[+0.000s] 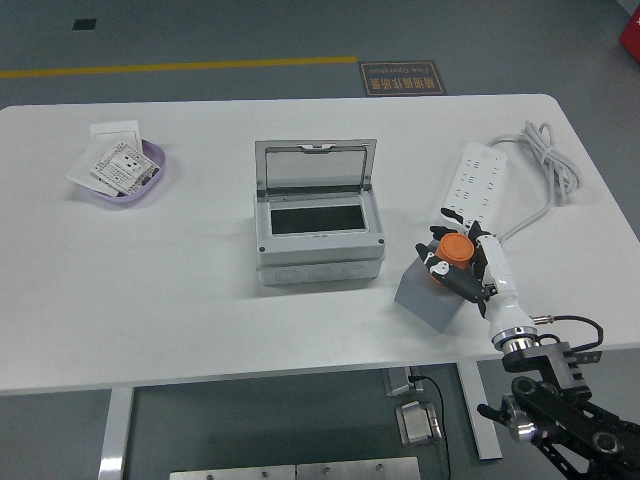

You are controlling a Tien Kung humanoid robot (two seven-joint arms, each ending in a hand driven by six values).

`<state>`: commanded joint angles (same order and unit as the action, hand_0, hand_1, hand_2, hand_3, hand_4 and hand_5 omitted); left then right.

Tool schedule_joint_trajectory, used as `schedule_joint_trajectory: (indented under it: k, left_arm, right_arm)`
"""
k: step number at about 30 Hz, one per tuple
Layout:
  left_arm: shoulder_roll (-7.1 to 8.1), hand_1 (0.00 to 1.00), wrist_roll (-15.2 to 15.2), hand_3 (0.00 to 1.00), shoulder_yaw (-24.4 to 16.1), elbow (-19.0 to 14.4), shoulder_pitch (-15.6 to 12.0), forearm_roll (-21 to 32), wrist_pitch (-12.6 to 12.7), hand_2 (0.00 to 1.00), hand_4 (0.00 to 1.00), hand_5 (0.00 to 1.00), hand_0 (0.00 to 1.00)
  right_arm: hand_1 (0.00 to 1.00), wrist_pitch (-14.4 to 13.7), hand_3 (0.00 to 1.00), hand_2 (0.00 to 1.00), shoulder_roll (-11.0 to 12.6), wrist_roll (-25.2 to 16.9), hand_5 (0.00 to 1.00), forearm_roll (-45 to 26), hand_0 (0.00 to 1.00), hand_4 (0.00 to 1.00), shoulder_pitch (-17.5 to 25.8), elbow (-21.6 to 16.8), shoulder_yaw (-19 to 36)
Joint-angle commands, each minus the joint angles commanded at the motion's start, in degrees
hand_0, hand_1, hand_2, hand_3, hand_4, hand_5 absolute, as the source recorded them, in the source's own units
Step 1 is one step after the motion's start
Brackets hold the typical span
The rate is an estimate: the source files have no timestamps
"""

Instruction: Pick up the cylinder from the cube,place it in the box,flap close box

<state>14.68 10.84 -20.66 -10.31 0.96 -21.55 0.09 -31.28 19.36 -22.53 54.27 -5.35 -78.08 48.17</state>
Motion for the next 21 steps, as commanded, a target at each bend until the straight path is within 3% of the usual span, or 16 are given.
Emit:
schedule_joint_trajectory:
  k: [3,4,9,10,15,16,21]
  left_arm:
    - [0.01,0.703,-0.10,0.589,0.25,0.00,-0.01,0.27,-0.03,0.589,0.558,0.119,0.652]
    - [0.01,0.703,-0.16,0.590,0.37,0.00,-0.01,0.40,-0.04,0.589,0.557,0.116,0.652]
    - [0.06,0.703,-0.42,0.590,0.82,0.00,-0.05,0.93,-0.05,0.589,0.557,0.116,0.652]
    - [0.07,0.703,-0.45,0.589,0.88,0.00,-0.05,1.00,-0.05,0.589,0.558,0.116,0.652]
    - [0.08,0.703,-0.86,0.589,1.92,0.00,-0.09,2.20,-0.05,0.589,0.558,0.116,0.652]
    - [0.07,0.702,-0.96,0.590,2.25,0.00,-0.10,2.55,-0.05,0.591,0.562,0.112,0.651]
    - [0.01,0.702,-1.56,0.590,4.38,0.00,-0.17,4.78,-0.07,0.591,0.562,0.112,0.651]
  right_arm:
    - [0.667,-0.10,0.767,0.631,-0.07,-0.14,0.190,-0.95,0.693,0.841,0.02,0.10,-0.22]
    - [0.646,-0.09,0.709,0.588,-0.09,-0.13,0.086,-1.23,0.716,0.498,0.03,0.10,-0.28]
    - [0.646,0.08,0.709,0.588,-0.17,0.18,0.086,-1.88,0.716,0.498,-0.03,0.02,-0.64]
    - [0.625,0.06,0.604,0.575,-0.19,0.26,0.055,-1.90,0.754,0.017,-0.05,-0.03,-0.69]
    - [0.625,-0.20,0.604,0.575,-0.23,0.63,0.055,-1.72,0.754,0.017,-0.19,-0.30,-1.03]
    - [0.601,-0.25,0.522,0.560,-0.23,0.68,0.002,-1.65,0.720,0.135,-0.20,-0.35,-1.05]
    - [0.601,-0.52,0.522,0.560,-0.22,0.90,0.002,-0.89,0.720,0.135,-0.23,-0.74,-0.97]
